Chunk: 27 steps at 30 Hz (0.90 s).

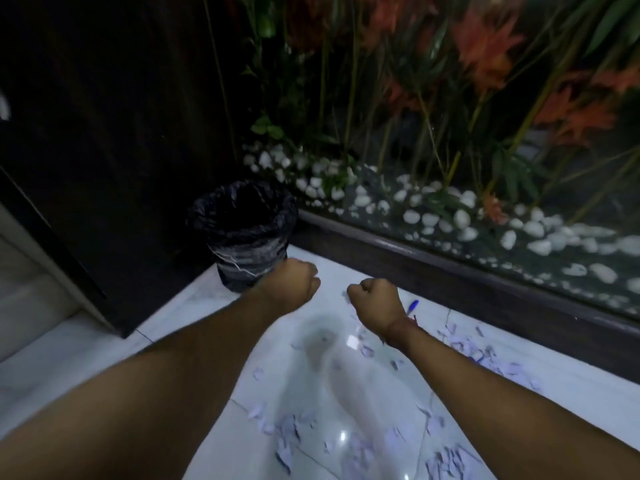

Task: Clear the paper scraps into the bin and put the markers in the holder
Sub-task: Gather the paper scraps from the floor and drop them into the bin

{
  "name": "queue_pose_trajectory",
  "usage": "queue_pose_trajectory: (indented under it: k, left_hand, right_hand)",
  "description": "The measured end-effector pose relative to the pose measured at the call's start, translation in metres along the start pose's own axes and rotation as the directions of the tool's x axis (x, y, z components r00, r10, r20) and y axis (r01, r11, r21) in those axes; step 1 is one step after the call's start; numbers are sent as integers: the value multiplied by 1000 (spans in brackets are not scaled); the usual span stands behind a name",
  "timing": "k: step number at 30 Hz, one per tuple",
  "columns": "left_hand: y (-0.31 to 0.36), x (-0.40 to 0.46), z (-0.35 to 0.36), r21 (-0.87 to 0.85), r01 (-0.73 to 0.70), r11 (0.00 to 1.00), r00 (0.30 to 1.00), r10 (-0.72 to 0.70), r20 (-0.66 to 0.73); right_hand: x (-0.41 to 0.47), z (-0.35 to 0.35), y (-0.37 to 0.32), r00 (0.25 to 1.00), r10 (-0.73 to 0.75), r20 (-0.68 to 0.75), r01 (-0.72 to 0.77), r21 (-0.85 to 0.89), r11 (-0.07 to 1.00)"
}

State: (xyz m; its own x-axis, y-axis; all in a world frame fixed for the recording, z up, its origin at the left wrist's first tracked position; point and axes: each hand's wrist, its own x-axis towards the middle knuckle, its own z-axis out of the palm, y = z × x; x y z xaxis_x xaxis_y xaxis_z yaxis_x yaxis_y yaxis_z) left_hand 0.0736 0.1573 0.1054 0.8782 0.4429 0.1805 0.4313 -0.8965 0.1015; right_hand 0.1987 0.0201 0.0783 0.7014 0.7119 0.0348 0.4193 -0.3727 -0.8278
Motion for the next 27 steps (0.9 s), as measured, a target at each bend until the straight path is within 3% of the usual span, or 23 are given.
queue_pose_trajectory:
  k: [6, 14, 17, 21, 23, 27]
  left_hand:
    - [-63, 39, -102, -39, 162, 986, 982, -165, -92]
    - [-140, 63, -117, -225, 310, 924, 906, -359, -224]
    - [-164, 74, -111, -426, 319, 847, 856, -450, -254]
    - [-183, 86, -97, -666, 312, 678, 787, -577, -219]
    - [-188, 93, -90, -735, 317, 599, 758, -626, -184]
    - [-204, 104, -74, -761, 350, 546, 730, -668, -144]
  right_hand:
    - [39, -2, -73, 1000, -7, 2, 6, 203, 979]
    - [98, 35, -143, 995, 78, -60, -48, 400, 915]
    - [126, 61, -164, 994, 85, -65, -59, 324, 944]
    - [160, 92, -194, 993, 107, -46, -80, 398, 914]
    - [169, 104, -208, 989, 135, -62, -94, 446, 890]
    - [187, 128, -215, 983, 146, -114, -79, 455, 887]
